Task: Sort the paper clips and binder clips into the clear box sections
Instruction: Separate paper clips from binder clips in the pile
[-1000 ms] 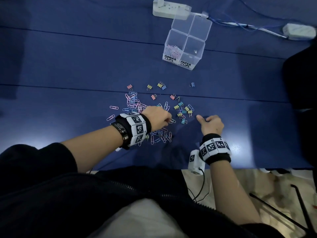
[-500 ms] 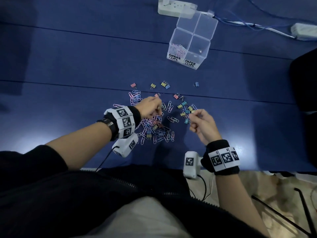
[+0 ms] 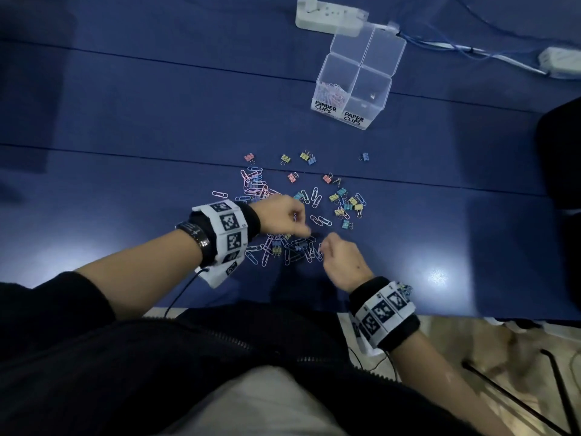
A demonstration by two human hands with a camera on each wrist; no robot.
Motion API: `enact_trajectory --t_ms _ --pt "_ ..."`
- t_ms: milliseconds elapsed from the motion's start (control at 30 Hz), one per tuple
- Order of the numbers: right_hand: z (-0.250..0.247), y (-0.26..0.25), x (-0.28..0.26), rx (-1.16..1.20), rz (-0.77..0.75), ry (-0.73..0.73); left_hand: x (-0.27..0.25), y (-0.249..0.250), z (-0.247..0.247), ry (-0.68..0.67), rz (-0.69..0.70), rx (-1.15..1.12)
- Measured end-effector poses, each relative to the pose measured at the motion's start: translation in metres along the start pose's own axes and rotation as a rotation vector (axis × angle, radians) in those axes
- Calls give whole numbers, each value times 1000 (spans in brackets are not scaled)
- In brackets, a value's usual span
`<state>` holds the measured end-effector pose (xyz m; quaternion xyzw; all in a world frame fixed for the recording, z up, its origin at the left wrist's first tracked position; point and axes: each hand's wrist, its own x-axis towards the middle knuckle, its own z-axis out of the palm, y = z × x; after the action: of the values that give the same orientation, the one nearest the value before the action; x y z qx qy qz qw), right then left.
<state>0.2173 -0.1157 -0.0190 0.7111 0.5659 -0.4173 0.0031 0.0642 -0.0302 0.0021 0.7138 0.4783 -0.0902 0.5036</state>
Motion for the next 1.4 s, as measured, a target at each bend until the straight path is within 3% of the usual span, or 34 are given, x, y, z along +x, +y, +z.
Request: enact_trajectory --t_ms 100,167,367,567,733,867,1067,1133,1233,1300,1400 --pt "4 -5 -6 -46 4 56 0 -2 10 -75 43 283" --pt "6 -7 -10 -59 -24 51 0 -2 13 -39 77 396" --pt "13 -7 -6 22 -29 109 1 -8 10 122 78 426" --pt "5 -1 3 127 -8 243 1 -14 -9 375 -61 186" --pt "2 -3 5 94 6 245 -8 -13 -3 214 31 -99" --pt "5 -1 8 85 13 212 -11 -12 -2 94 -76 -604" --pt "4 0 8 -148 -99 228 0 -10 -10 211 -126 -746" --pt "-1 3 13 -151 -94 241 5 -8 -12 269 -93 -683" --pt "-7 6 19 -57 -68 263 5 -7 -11 352 62 -298" --pt "-12 5 19 60 -58 301 -1 -6 -5 295 159 -23" --pt "-20 6 19 181 -56 333 -6 -4 12 107 148 260"
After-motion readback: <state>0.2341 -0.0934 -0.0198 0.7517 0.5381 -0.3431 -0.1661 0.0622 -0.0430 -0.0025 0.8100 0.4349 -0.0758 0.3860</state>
